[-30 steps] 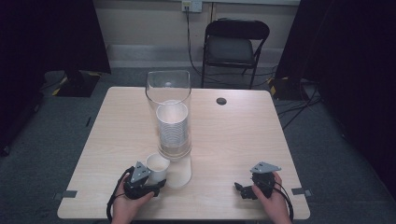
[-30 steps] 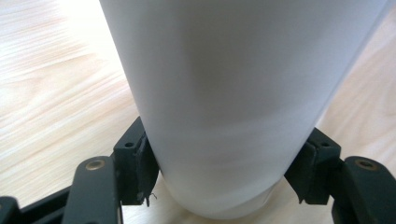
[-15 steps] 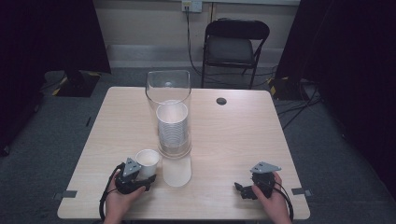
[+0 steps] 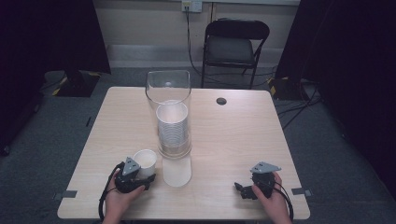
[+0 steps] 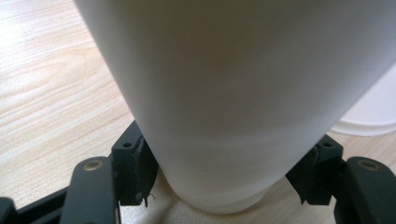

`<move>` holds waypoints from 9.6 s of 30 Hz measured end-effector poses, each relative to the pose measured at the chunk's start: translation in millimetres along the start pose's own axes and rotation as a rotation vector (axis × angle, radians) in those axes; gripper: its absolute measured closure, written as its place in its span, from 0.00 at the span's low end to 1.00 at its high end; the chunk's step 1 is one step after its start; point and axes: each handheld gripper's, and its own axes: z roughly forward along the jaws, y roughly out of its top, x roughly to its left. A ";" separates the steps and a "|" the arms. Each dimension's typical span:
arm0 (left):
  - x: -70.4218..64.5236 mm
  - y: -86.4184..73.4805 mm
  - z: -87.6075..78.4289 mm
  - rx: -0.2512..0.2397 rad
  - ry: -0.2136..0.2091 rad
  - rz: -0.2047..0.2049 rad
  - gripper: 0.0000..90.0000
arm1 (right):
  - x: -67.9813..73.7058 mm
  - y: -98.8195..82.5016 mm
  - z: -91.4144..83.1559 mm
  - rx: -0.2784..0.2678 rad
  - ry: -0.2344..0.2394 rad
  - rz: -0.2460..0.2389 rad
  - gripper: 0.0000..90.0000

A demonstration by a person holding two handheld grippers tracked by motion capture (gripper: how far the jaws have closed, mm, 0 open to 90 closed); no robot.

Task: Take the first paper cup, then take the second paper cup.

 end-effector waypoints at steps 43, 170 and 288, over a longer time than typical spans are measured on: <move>15.3 -8.7 -13.8 0.044 0.044 -0.007 0.18 | 0.0 0.0 0.0 0.000 0.000 0.000 0.00; 40.8 -38.6 -43.8 0.047 -0.012 0.026 0.15 | 138.8 164.1 29.0 -0.302 0.346 -0.139 0.25; 39.0 -40.2 -45.5 0.049 -0.010 0.030 0.12 | 53.1 83.3 58.4 -0.135 0.131 -0.100 0.37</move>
